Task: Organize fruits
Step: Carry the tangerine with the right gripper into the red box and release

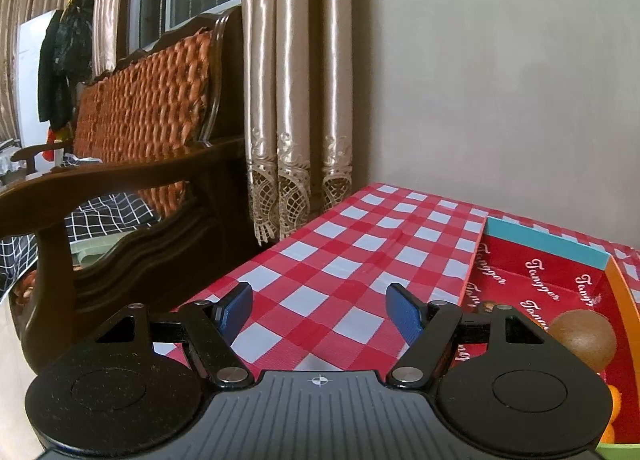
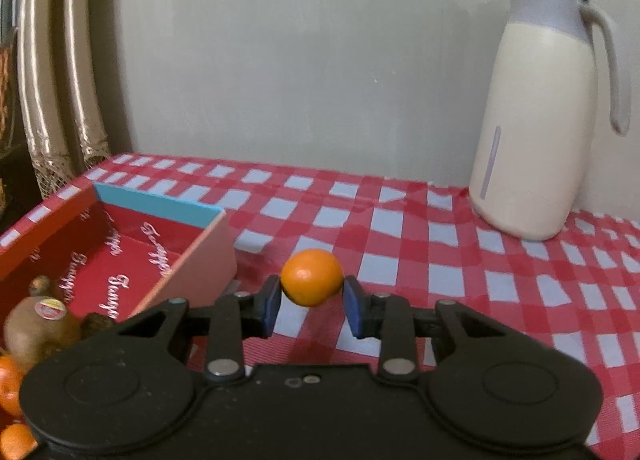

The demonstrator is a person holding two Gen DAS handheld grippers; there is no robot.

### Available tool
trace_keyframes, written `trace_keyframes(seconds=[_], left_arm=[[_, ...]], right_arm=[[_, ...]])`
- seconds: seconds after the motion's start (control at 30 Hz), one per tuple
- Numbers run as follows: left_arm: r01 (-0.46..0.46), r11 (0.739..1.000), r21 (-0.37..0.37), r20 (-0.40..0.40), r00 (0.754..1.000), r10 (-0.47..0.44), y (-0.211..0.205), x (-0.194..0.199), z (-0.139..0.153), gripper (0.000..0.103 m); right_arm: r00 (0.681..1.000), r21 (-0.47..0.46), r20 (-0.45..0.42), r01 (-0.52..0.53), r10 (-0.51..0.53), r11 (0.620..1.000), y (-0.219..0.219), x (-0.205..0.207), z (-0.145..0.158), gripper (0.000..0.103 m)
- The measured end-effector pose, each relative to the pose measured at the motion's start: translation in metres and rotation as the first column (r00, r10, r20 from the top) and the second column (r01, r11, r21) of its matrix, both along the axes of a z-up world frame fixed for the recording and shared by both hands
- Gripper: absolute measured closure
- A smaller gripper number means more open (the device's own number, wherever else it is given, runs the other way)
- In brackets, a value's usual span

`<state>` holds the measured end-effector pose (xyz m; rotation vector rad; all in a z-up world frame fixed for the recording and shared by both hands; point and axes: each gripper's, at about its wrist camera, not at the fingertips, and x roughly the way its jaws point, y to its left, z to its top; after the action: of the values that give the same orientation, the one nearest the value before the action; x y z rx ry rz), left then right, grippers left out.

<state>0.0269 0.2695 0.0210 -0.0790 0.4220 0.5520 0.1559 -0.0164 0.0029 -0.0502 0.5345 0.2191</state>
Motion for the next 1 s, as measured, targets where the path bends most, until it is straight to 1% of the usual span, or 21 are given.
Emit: trace_keyframes(seconds=[0.2, 0.43, 0.73, 1.0], left_arm=[[0.014, 1.0, -0.004, 0.008, 1.0, -0.013, -0.009, -0.004, 0.003, 0.03], [0.027, 1.0, -0.011, 0.015, 1.0, -0.027, -0.016, -0.009, 0.007, 0.03], [0.04, 0.999, -0.012, 0.02, 0.999, -0.039, -0.026, -0.009, 0.009, 0.03], [0.056, 0.998, -0.015, 0.019, 0.998, -0.056, -0.036, -0.011, 0.012, 0.03]], right_arm=[[0.997, 0.007, 0.061, -0.053, 0.053, 0.999, 0.008, -0.026, 0.027, 0.071], [0.986, -0.002, 0.104, -0.133, 0.133, 0.991, 0.028, -0.051, 0.045, 0.071], [0.973, -0.025, 0.104, -0.203, 0.205, 0.979, 0.052, -0.067, 0.045, 0.071], [0.971, -0.025, 0.086, -0.223, 0.224, 0.975, 0.058, -0.073, 0.041, 0.071]])
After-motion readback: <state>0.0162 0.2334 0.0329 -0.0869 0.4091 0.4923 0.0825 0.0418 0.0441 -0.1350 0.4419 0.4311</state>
